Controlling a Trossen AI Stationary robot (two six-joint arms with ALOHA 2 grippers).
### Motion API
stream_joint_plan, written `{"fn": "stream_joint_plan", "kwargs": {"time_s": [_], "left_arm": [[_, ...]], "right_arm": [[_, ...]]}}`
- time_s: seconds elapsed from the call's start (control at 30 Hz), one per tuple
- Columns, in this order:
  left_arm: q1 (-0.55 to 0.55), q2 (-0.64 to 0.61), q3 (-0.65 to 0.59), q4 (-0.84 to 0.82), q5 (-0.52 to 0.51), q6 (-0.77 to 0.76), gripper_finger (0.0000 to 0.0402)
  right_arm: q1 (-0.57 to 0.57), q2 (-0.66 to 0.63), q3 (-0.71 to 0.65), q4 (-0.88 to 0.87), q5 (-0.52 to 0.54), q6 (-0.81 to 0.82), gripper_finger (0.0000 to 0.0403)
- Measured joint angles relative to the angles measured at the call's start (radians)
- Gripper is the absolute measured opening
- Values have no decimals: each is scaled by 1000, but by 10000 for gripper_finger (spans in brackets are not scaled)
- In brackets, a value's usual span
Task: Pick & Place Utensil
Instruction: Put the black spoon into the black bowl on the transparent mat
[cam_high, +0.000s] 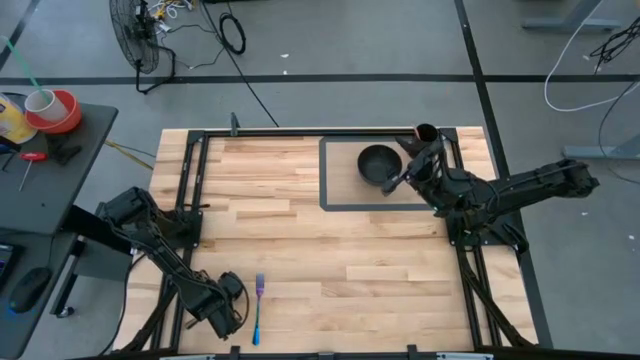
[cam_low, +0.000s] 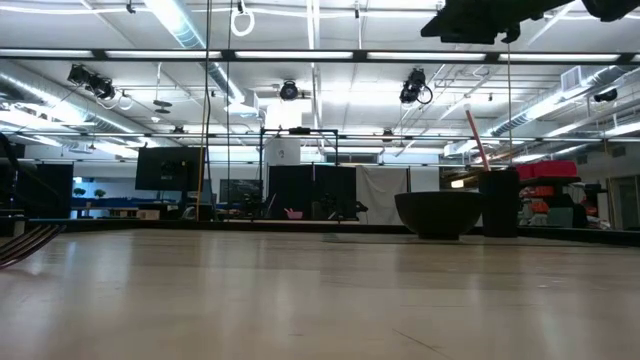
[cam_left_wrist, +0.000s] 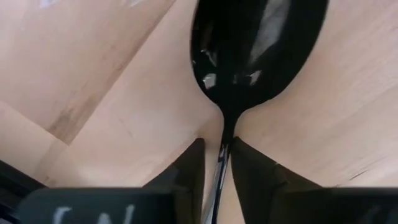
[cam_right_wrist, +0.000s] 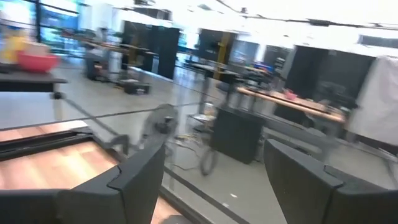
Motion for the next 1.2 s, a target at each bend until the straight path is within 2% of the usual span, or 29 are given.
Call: {"fn": "stream_joint_plan", "kwargs": {"time_s": [0.13,0.33,0.47,0.63,0.77,0.9,1.07,1.13,1.2], "left_arm": [[1,1,0,-13,0,17,53],[55,-15,6,-42,12,125,30],[116,-32,47,-114,-65,226,19],[197,-33,84,-146,-139,355,20],[274,-35,133,-144,-256,504,21],[356,-35,200,-160,-432,595,22],[473,-36,263,-141,-677,620,23],[525,-40,276,-113,-734,620,23],[574,-48,276,-48,-784,630,23]], "right_arm": [[21,0,0,-1,-93,-4,274],[51,41,0,-8,-210,-49,274],[77,119,0,-14,-285,-94,274],[99,227,8,-10,-346,-76,274],[114,318,37,-8,-412,-75,274],[136,409,63,-5,-481,-94,274],[167,529,82,32,-500,-124,274],[173,577,84,99,-483,-62,274],[171,628,84,194,-459,88,274]]}}
